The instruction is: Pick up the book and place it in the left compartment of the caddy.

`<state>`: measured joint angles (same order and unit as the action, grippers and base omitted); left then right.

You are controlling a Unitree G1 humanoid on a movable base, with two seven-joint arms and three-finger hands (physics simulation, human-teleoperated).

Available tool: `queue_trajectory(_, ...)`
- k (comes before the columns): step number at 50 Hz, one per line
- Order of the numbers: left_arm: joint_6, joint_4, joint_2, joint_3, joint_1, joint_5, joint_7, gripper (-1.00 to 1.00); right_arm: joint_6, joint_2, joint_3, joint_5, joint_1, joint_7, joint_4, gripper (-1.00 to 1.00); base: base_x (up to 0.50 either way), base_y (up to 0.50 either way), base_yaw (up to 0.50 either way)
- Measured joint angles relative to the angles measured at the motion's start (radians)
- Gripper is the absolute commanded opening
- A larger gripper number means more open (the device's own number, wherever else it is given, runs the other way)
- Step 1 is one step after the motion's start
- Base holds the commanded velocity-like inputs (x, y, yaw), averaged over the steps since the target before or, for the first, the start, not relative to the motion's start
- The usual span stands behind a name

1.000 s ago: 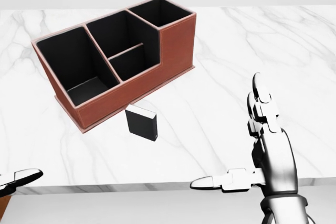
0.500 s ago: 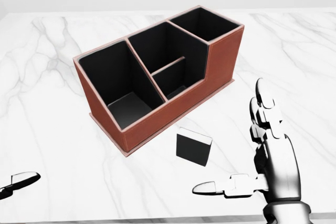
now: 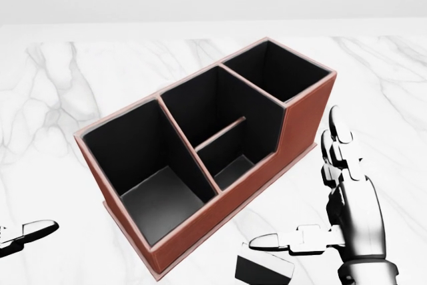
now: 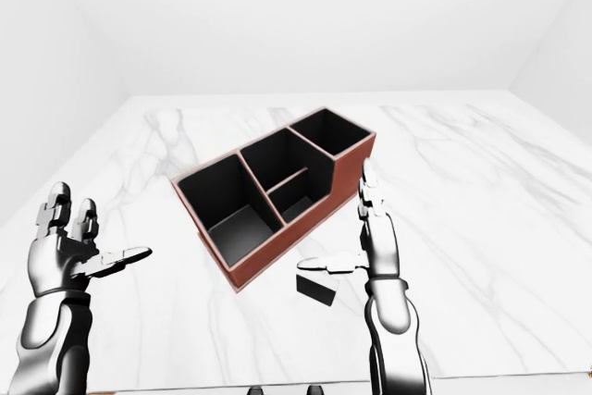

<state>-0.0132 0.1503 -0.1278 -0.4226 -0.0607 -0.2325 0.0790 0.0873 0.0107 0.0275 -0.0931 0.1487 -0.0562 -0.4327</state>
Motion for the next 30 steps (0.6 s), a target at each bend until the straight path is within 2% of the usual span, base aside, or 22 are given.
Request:
queue_trajectory(5,-0.001,0.002,0.000,0.005,0.004,0.003,-0.002,1.00,0.000,0.000,-0.001,-0.010,-0.006,-0.002,0.007,1.00,0.08,0.21,0.00)
queue_trajectory(16,-0.004,0.004,0.003,0.009,0.000,0.007,-0.004,1.00,0.000,0.001,0.000,-0.023,0.004,-0.007,0.013,1.00,0.00,0.48,0.00)
queue_trajectory(30,-0.005,0.007,0.005,0.011,-0.003,0.010,-0.005,1.00,0.000,-0.003,0.014,-0.008,0.021,-0.010,0.001,1.00,0.00,0.00,0.00)
